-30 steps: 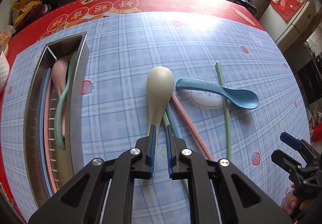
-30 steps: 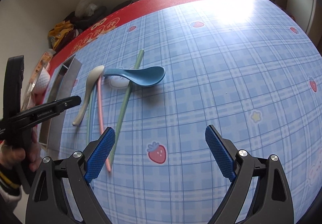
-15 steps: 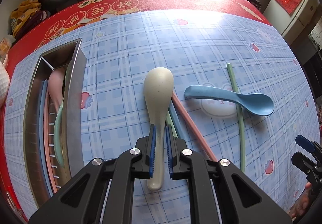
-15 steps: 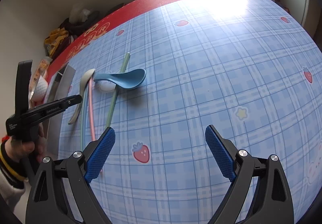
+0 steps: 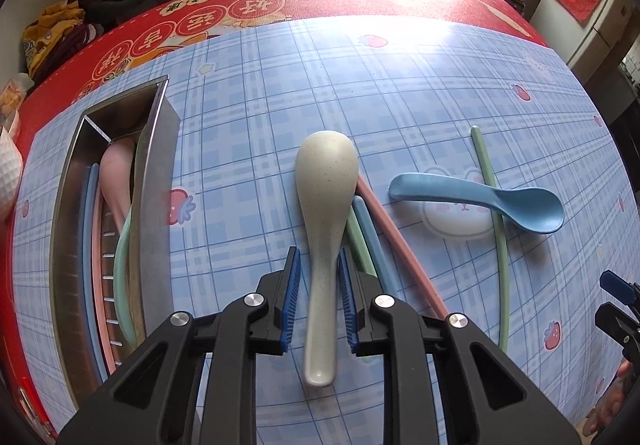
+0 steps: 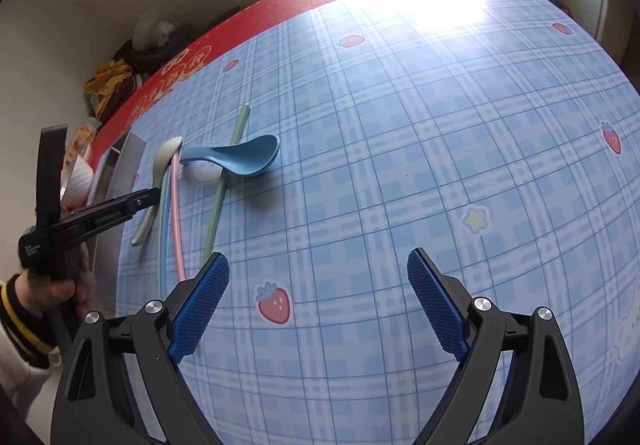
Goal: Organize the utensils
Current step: 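Lift the cream spoon with the left tool while the right tool grasps a green chopstick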
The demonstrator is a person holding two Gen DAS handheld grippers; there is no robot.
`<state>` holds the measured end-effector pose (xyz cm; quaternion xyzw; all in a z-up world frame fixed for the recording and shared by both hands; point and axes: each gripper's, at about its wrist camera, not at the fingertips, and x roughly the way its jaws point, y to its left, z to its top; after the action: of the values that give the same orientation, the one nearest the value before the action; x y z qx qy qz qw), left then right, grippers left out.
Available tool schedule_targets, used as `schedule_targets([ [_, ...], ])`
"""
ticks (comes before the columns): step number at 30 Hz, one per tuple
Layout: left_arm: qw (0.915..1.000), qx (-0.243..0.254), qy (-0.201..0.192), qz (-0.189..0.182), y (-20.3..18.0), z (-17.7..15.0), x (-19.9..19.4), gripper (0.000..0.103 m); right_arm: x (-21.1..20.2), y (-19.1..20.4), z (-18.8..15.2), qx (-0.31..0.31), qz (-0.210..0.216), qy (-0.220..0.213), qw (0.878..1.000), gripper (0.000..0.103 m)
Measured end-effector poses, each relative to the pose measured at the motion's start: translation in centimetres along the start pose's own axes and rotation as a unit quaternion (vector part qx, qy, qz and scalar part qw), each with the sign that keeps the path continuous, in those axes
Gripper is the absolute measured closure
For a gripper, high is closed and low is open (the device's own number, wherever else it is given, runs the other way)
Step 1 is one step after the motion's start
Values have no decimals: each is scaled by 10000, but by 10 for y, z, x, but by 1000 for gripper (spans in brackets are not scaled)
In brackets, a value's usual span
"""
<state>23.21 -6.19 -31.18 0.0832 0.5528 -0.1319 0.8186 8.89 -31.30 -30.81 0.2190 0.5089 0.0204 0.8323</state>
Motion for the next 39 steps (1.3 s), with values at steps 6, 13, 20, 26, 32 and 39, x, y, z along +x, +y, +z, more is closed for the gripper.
schedule_targets([
  [6,9997,-58,5,-238,0,-5,-7,90,1,3,2,-33,79,-17,10000,16],
  [13,9987,-264,-343,-285,4,-27,-47,90,10,17,5,-200,289,107,9993,28],
  [20,9959,-464,-681,-374,4,-58,-87,90,29,50,10,-580,425,298,9970,46],
  [26,9943,-363,-942,-352,2,-84,-109,90,55,78,24,-933,385,417,9940,63],
  [32,9917,-487,-1131,-360,19,-101,-127,90,78,96,41,-1028,-15,429,9938,70],
  [39,9896,-717,-1160,-449,33,-113,-132,90,89,124,39,-1952,-799,333,9769,90],
])
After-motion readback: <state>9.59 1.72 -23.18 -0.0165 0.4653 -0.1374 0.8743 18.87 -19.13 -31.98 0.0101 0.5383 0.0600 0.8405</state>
